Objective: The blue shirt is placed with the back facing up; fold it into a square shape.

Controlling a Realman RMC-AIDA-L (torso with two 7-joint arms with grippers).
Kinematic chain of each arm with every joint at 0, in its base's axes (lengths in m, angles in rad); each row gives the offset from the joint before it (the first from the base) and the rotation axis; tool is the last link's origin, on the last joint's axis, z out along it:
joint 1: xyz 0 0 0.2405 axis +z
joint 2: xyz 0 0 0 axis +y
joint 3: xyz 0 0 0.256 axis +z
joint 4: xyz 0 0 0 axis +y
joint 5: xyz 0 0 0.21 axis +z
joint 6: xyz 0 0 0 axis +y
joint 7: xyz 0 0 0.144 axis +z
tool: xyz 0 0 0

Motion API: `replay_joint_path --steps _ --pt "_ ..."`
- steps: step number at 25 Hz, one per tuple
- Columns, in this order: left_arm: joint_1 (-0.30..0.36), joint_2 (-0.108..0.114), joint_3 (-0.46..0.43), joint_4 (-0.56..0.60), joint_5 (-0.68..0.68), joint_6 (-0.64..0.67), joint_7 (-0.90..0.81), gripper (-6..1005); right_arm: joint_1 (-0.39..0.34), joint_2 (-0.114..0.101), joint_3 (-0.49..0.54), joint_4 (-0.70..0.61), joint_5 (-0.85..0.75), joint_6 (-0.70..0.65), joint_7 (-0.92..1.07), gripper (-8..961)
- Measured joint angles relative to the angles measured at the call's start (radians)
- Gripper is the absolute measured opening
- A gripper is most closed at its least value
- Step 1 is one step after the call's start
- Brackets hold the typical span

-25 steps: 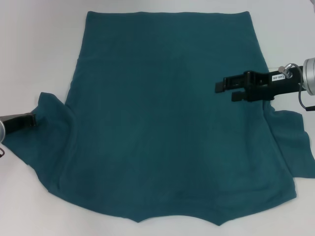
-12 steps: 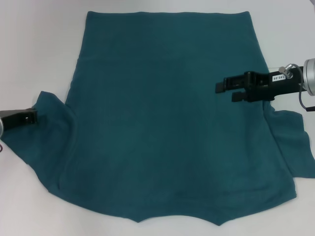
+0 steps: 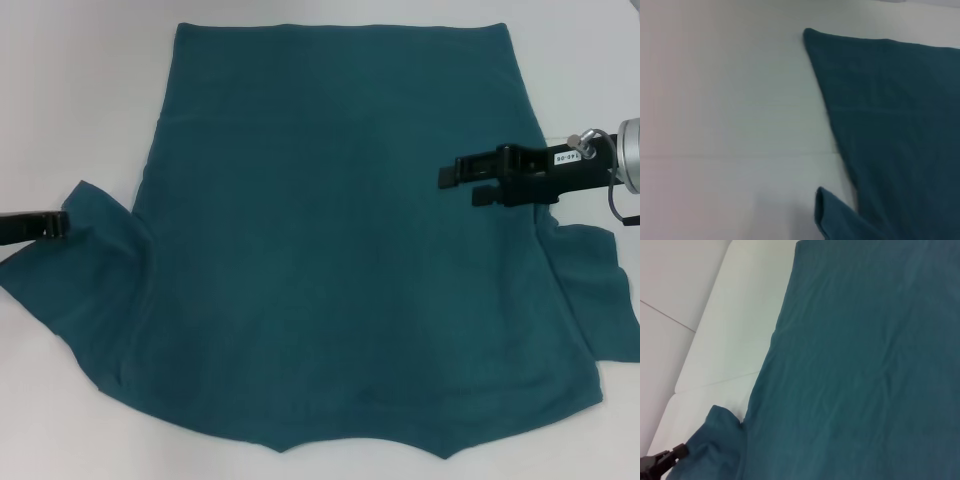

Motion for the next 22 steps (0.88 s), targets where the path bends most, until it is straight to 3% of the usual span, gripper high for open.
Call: replay_joint_path --steps 5,10,18,22 --pt "-0.006 -0.002 0.006 0.086 0.022 0.140 -0.085 -1 0.000 0.000 -0.001 0.001 0.000 0.001 -0.001 744" --pt "-0.008 -0.002 0.100 0.158 0.059 0.236 -0.219 -2 0.000 0.000 -0.004 0.001 0.000 0.000 0.001 744" --pt "-0.041 0.001 0.170 0.187 0.080 0.345 -0.385 -2 -0.001 0.000 -0.007 0.004 0.000 -0.006 0.002 744" --pt "-0.064 -0.011 0.170 0.181 0.084 0.356 -0.391 -1 -0.002 0.000 -0.008 0.016 0.000 -0.005 0.001 744"
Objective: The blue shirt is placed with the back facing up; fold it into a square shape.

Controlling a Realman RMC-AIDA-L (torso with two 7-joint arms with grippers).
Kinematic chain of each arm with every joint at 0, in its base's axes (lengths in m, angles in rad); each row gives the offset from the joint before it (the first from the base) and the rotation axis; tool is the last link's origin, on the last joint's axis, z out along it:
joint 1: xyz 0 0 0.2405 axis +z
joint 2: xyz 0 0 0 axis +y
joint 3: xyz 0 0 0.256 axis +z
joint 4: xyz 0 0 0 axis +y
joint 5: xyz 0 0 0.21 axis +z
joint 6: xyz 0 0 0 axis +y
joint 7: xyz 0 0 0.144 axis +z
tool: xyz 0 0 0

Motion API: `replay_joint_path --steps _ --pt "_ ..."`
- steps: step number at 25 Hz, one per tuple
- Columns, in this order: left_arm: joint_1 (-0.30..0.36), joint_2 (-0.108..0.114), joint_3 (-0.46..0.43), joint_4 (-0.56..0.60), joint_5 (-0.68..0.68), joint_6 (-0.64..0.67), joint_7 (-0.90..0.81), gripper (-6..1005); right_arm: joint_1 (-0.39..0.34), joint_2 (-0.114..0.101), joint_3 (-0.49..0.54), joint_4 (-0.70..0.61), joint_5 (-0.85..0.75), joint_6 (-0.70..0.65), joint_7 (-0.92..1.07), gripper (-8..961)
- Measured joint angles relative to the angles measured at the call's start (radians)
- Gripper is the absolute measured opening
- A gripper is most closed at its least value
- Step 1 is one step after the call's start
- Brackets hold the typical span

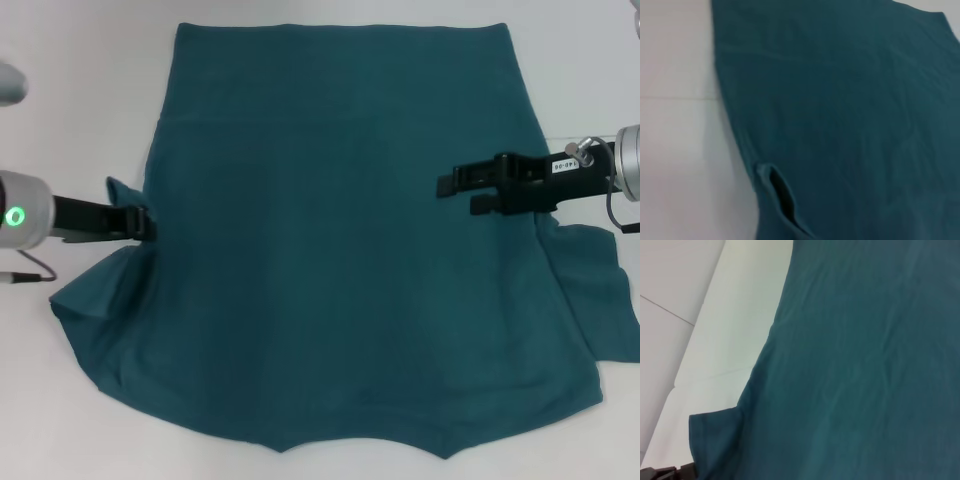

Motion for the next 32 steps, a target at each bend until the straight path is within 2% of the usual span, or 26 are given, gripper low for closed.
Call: replay_joint_path --steps 5,12,21,24,29,32 --pt "-0.036 -0.009 0.013 -0.007 0.003 0.009 -0.024 -1 0.000 0.000 0.000 0.001 0.000 0.002 -0.002 744" --pt "-0.099 0.002 0.032 -0.075 0.006 -0.020 -0.068 -1 0.000 0.000 0.000 0.010 0.000 0.002 -0.006 744" --pt "-0.174 -0.005 0.032 -0.220 0.006 -0.155 -0.095 -2 0.000 0.001 0.000 0.013 0.000 0.014 -0.007 744" --pt "-0.185 -0.007 0.034 -0.267 0.002 -0.203 -0.079 -2 0.000 0.002 0.000 0.013 -0.002 0.020 -0.008 744" --pt "-0.181 -0.008 0.029 -0.272 -0.005 -0.208 -0.066 -1 0.000 0.002 0.000 0.013 -0.025 0.024 -0.009 744" --pt "-0.178 -0.008 0.024 -0.268 -0.026 -0.203 -0.050 53 -0.001 0.002 0.000 0.013 -0.026 0.030 -0.011 744"
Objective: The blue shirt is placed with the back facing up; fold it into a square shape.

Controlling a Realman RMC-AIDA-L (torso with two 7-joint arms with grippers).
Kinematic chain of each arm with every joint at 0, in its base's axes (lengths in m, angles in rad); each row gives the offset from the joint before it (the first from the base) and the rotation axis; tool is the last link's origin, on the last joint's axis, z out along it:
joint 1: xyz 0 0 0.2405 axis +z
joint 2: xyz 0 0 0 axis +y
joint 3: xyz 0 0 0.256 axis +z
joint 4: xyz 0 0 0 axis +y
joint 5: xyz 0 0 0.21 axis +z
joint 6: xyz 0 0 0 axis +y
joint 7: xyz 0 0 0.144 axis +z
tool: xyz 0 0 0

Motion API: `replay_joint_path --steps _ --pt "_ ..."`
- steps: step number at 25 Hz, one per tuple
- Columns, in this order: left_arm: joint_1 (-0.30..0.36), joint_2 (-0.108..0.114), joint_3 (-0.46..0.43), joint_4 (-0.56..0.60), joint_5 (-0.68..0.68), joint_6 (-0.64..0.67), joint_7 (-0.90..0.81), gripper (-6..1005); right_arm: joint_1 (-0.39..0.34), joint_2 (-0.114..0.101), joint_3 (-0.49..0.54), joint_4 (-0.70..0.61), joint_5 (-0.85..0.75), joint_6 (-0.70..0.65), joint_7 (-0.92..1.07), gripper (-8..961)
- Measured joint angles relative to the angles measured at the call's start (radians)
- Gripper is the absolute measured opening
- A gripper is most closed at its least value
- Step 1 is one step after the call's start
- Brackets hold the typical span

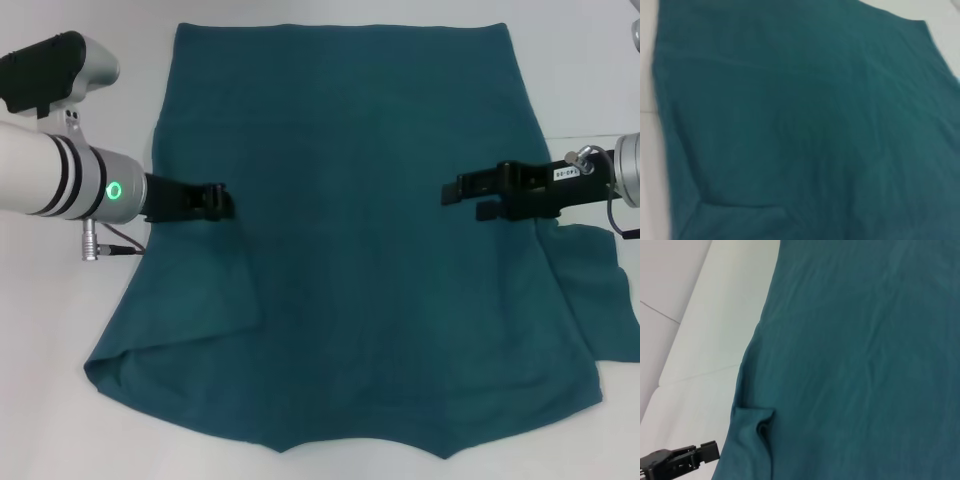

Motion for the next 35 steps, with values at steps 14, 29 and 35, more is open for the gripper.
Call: replay_joint_path --steps 14,29,35 --pt "0.210 0.029 -0.066 0.151 -0.233 0.271 0.105 510 -0.001 -0.002 0.000 -0.006 -0.002 -0.009 -0.078 744" --pt "0.363 0.028 -0.277 0.092 -0.354 0.657 0.352 660 -0.008 -0.002 0.014 -0.041 -0.008 -0.133 -0.158 744" --pt "0.382 0.022 -0.297 0.067 -0.357 0.647 0.385 660 -0.024 0.000 0.081 -0.031 -0.005 -0.123 -0.144 744"
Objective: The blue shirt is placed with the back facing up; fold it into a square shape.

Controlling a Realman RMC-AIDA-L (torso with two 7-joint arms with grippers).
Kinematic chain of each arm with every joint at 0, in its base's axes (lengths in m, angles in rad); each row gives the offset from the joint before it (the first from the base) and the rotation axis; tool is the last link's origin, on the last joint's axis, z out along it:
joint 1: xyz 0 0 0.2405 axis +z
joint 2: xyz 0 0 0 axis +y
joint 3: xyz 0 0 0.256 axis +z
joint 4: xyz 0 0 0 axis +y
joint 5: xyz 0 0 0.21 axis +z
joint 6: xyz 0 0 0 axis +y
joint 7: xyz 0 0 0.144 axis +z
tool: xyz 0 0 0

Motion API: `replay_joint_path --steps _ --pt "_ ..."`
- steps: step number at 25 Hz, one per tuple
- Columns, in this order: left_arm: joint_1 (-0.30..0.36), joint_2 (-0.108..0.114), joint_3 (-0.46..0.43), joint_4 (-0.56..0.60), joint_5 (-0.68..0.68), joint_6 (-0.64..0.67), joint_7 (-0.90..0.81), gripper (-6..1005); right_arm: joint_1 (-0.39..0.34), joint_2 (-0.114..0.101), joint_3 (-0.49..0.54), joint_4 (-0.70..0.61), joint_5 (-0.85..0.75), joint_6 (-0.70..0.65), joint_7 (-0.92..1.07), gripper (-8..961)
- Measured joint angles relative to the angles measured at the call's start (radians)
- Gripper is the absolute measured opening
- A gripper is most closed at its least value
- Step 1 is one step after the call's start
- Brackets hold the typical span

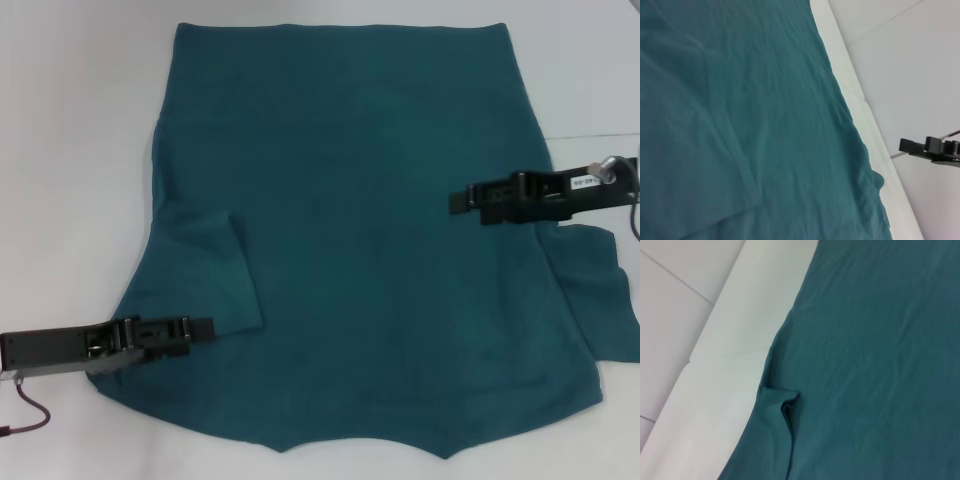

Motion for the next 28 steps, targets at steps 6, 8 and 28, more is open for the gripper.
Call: replay_joint_path --steps 6,8,28 --pt "0.004 -0.004 -0.002 -0.002 0.000 -0.022 0.011 659 -0.053 -0.032 0.033 -0.038 -0.005 -0.079 0.035 744" --pt "0.004 -0.005 -0.002 -0.002 0.000 -0.030 0.011 659 -0.083 -0.041 0.043 -0.074 -0.019 -0.090 0.060 744" --pt "-0.015 -0.003 0.003 -0.004 -0.001 -0.075 -0.020 660 -0.167 -0.085 0.136 -0.154 -0.268 -0.069 0.122 744"
